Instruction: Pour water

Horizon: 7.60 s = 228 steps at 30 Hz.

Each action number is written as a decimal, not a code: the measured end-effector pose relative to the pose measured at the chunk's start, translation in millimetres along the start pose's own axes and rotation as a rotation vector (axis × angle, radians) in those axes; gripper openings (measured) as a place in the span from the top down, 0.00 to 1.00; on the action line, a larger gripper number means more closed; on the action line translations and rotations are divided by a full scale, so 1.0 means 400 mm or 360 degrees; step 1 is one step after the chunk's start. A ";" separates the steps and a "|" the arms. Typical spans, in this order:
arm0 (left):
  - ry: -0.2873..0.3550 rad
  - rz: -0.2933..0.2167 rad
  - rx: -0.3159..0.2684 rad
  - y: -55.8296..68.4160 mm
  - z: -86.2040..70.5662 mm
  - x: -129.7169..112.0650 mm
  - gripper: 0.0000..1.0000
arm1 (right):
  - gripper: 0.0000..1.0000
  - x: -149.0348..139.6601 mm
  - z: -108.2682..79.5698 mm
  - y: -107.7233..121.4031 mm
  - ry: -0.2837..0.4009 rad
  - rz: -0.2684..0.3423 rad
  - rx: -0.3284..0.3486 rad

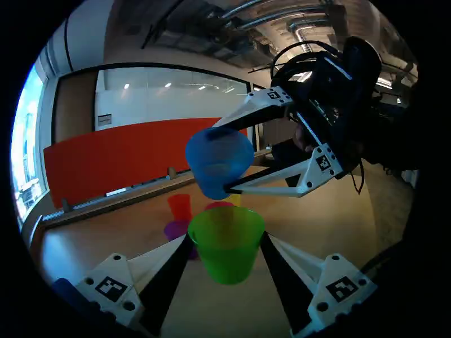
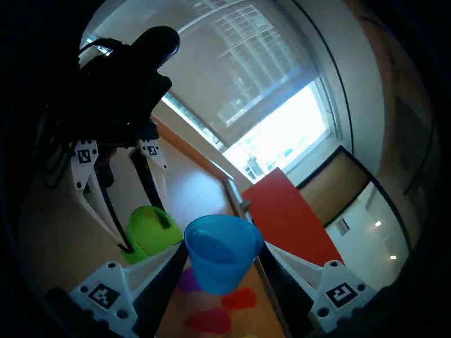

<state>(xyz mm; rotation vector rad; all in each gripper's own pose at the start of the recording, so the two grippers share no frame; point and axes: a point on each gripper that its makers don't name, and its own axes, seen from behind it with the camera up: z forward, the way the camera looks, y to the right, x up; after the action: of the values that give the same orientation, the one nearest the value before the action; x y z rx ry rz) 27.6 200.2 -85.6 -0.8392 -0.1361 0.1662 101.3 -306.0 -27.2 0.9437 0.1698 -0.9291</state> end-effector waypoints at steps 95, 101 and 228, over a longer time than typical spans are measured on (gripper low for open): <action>0.0009 0.0022 -0.0032 0.015 0.028 0.010 0.14 | 0.09 0.006 -0.007 0.009 -0.0069 -0.0568 0.0000; 0.0007 0.0020 -0.0033 0.015 0.029 0.008 0.14 | 0.09 0.006 -0.009 0.011 -0.0073 -0.0597 -0.0005; 0.0015 0.0010 -0.0049 0.030 0.045 0.003 0.14 | 0.09 0.014 -0.021 -0.026 -0.0086 -0.1266 -0.0085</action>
<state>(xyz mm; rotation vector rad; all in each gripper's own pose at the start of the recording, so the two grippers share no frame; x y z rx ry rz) 24.2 221.4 -82.9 -0.8713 -0.1274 0.1666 99.0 -305.7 -41.5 0.8001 0.5456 -1.6674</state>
